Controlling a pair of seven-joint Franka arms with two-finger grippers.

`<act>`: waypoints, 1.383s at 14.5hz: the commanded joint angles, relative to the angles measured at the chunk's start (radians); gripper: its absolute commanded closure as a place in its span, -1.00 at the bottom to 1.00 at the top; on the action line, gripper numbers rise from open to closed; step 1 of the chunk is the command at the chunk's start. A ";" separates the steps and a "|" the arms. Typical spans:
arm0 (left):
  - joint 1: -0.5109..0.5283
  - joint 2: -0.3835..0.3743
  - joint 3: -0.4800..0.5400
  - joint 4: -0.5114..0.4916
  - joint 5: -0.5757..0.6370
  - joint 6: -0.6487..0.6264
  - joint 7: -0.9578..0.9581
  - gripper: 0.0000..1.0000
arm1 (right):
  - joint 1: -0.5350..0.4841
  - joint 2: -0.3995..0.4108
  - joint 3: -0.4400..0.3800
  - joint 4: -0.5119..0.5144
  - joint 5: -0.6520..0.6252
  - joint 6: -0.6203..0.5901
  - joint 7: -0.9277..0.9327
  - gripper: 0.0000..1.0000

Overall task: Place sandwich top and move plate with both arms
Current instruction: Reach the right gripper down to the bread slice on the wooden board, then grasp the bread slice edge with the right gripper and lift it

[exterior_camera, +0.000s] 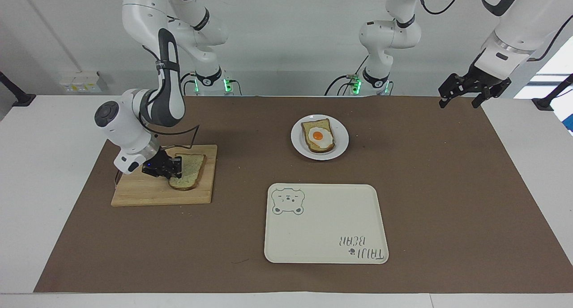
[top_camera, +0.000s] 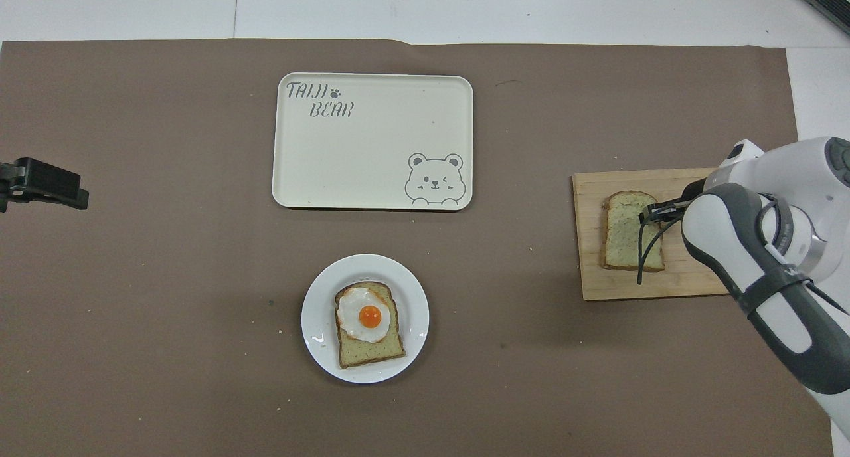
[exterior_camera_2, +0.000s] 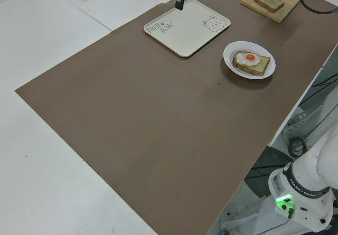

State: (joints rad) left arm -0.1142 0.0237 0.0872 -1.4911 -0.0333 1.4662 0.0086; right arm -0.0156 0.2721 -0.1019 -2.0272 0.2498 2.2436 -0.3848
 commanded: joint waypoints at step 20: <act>-0.001 -0.001 0.002 0.005 0.012 -0.007 -0.009 -1.00 | 0.009 -0.043 0.024 0.225 0.012 -0.366 0.058 1.00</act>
State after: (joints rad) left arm -0.1142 0.0237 0.0872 -1.4911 -0.0333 1.4662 0.0086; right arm -0.0050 0.2323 -0.0931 -1.8536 0.2497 1.9564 -0.3450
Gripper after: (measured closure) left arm 0.000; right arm 0.899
